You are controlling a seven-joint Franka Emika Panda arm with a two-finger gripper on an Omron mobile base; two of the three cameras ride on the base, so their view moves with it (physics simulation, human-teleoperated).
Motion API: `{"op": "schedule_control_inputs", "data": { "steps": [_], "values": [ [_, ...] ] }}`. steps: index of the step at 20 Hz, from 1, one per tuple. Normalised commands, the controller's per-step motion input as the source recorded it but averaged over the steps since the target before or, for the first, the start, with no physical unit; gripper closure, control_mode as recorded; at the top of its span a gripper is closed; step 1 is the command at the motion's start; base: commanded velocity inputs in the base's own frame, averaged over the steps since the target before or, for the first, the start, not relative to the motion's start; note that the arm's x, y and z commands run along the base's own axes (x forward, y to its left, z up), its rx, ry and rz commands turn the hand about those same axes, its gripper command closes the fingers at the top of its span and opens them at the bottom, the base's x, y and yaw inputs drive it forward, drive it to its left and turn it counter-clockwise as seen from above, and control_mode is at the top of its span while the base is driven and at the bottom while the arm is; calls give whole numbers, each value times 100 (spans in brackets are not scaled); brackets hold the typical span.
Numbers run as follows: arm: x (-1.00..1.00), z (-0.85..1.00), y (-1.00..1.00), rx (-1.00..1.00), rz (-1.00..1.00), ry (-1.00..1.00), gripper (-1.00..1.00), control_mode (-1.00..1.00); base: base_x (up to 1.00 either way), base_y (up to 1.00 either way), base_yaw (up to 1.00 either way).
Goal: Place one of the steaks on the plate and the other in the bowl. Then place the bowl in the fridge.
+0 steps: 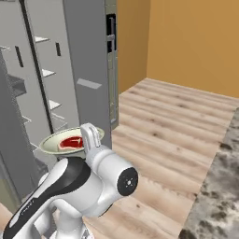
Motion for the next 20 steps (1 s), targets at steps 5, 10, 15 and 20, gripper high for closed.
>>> {"op": "schedule_control_inputs", "data": {
  "steps": [5, 10, 15, 20],
  "values": [
    [0, 0, 0, 0, 0, 0, 100, 100, 80, -35, 2],
    [0, 0, 0, 0, 0, 0, 100, 100, 57, -22, 12],
    [0, 0, 0, 0, 0, 0, 100, 100, 53, -9, 29],
    [0, 0, 0, 0, 0, 0, 100, 100, 85, -8, 32]
  ]
}}
